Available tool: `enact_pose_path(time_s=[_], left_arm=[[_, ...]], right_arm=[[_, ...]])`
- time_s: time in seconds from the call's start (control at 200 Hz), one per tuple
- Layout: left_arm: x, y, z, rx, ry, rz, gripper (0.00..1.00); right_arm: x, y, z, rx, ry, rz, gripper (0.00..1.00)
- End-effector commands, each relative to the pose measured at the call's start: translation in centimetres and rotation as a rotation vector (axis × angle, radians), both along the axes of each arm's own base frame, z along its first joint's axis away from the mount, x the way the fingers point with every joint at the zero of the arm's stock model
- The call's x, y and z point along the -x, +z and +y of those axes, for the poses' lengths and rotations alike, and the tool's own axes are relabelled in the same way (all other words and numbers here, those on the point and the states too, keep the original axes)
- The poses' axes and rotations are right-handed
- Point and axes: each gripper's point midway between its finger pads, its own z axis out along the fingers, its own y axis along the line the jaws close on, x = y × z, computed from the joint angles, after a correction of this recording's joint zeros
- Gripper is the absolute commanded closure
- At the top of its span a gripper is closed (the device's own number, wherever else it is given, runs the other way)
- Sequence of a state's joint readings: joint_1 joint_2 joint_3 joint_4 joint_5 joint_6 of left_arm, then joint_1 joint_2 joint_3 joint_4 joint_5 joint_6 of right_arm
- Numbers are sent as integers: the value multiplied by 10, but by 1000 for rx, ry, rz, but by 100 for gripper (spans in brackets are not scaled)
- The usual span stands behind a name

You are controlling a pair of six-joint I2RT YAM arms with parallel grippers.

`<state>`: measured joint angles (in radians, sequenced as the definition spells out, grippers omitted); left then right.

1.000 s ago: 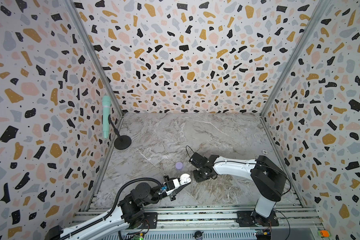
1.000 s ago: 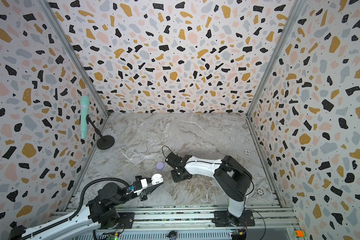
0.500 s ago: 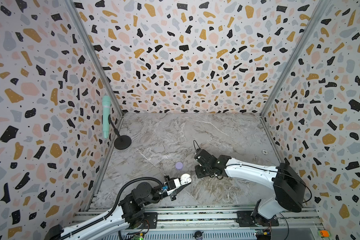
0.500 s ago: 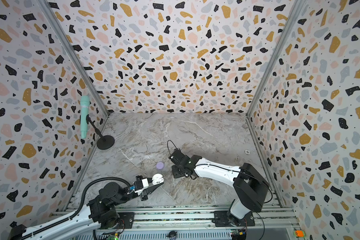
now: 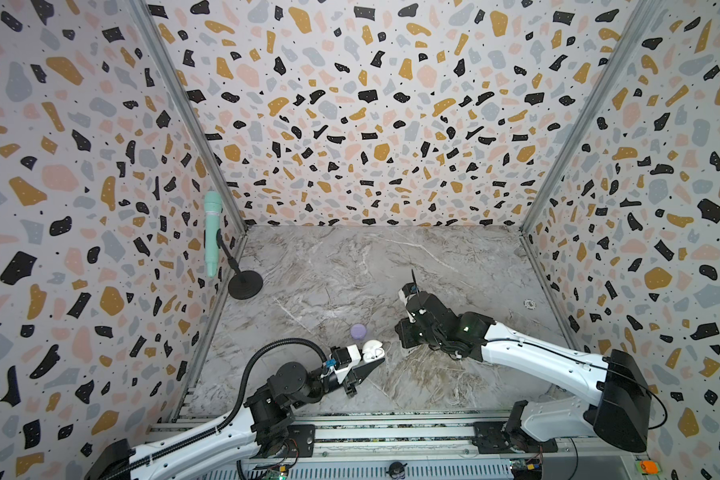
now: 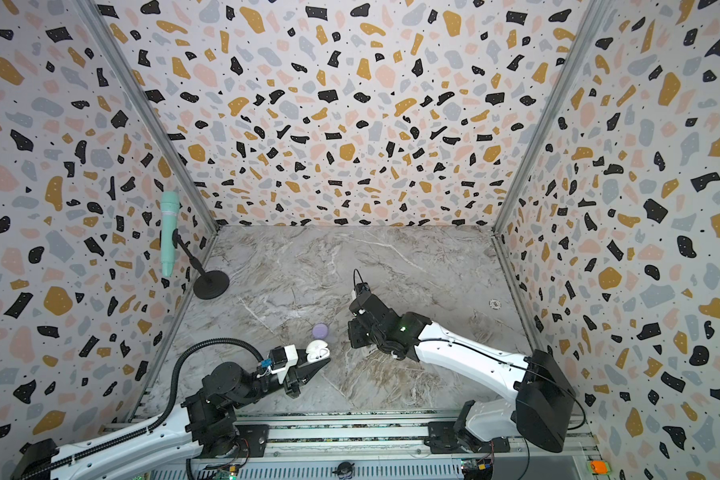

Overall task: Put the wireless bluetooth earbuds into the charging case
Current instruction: 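Lift the white earbud off the table with the right gripper, then carry the earbud with the right gripper to the case in the left gripper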

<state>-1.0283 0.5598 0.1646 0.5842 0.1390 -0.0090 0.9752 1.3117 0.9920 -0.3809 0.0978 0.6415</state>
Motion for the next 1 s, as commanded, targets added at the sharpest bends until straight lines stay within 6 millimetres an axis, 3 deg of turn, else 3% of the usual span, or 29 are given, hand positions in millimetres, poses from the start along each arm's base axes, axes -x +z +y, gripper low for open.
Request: enact_pose_path(time_s=[0.0, 0.355, 0.991], left_arm=[[-6, 40, 8, 173, 43, 34, 100], [-19, 15, 11, 247, 125, 165, 100], [-31, -10, 4, 194, 180, 194, 100]], right_arm=[[-4, 33, -4, -48, -4, -81, 84], [0, 85, -8, -126, 43, -190, 84], [26, 135, 16, -221, 162, -320, 84]])
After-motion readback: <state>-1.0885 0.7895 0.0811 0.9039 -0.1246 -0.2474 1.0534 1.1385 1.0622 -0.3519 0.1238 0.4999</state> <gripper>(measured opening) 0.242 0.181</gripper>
